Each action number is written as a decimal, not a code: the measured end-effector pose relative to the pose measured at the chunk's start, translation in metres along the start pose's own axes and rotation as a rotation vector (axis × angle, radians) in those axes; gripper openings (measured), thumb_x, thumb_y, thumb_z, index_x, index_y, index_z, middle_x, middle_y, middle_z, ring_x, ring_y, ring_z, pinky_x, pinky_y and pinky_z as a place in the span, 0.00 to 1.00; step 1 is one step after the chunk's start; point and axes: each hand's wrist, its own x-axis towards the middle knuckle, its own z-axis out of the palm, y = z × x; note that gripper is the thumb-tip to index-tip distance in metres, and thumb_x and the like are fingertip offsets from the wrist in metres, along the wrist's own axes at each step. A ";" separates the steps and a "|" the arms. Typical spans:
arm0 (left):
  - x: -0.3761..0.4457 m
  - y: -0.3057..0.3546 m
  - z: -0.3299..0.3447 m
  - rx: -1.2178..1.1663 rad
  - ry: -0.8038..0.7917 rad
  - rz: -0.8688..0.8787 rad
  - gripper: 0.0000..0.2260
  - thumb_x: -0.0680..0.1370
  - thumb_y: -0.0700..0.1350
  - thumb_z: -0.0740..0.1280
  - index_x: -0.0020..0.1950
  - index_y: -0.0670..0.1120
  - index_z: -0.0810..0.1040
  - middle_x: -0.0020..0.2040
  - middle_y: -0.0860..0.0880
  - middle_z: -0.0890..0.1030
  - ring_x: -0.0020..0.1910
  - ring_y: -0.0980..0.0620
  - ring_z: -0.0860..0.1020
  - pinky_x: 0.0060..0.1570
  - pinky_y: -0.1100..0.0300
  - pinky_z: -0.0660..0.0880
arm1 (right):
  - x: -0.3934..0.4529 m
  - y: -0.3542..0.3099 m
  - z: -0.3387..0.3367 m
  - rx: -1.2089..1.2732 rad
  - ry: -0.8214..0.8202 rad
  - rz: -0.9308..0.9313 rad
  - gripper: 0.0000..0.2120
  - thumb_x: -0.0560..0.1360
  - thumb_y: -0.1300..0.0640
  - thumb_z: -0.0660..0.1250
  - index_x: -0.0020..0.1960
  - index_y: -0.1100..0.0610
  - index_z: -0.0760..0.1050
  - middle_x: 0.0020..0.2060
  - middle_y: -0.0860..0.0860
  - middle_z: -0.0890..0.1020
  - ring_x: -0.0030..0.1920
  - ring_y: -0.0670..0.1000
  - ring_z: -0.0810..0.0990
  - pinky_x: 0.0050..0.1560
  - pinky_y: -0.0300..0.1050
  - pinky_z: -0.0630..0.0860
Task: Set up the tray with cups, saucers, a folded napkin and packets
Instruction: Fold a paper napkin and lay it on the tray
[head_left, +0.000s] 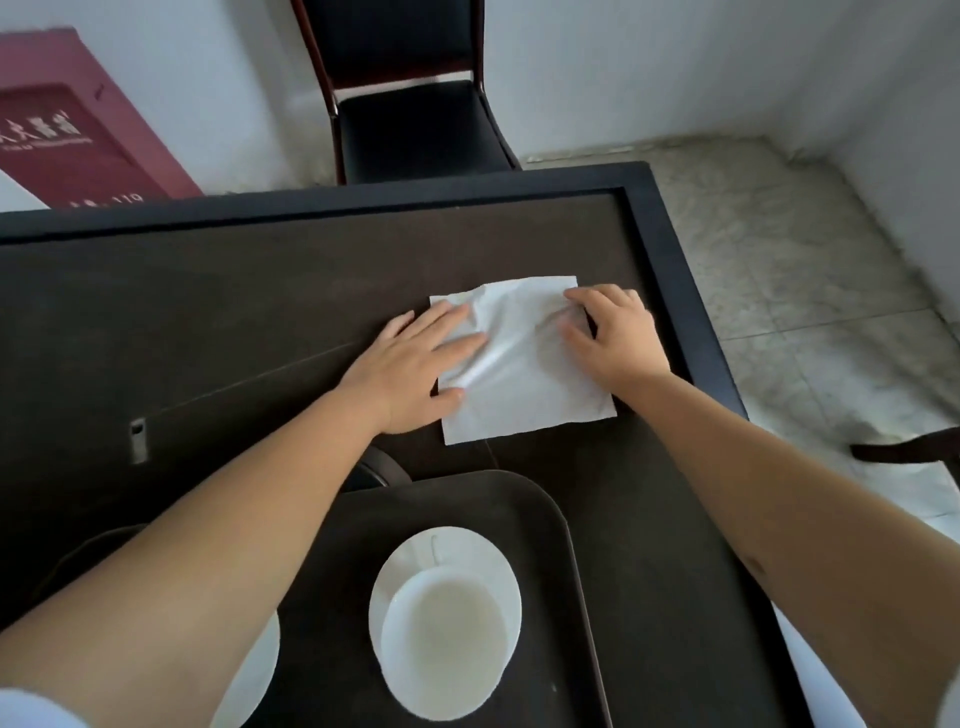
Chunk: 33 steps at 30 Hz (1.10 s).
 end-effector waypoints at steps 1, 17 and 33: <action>0.000 -0.001 0.001 -0.011 0.001 0.004 0.31 0.74 0.60 0.53 0.78 0.61 0.50 0.81 0.55 0.43 0.77 0.56 0.37 0.73 0.51 0.40 | 0.001 0.003 0.002 0.026 0.041 0.017 0.21 0.77 0.48 0.63 0.68 0.52 0.72 0.62 0.51 0.76 0.62 0.55 0.70 0.62 0.55 0.69; 0.009 -0.003 0.006 -0.243 0.391 -0.377 0.15 0.78 0.55 0.64 0.60 0.50 0.76 0.69 0.51 0.72 0.71 0.49 0.66 0.70 0.47 0.59 | 0.005 0.005 0.009 -0.188 0.026 -0.022 0.13 0.73 0.42 0.64 0.53 0.47 0.74 0.67 0.46 0.70 0.68 0.54 0.61 0.62 0.56 0.62; -0.036 0.026 -0.023 -0.980 0.185 -0.176 0.09 0.77 0.47 0.63 0.56 0.50 0.76 0.45 0.49 0.80 0.46 0.55 0.78 0.46 0.57 0.75 | -0.001 -0.006 -0.004 0.029 0.074 0.044 0.27 0.77 0.40 0.47 0.62 0.52 0.76 0.62 0.49 0.78 0.64 0.55 0.69 0.60 0.56 0.68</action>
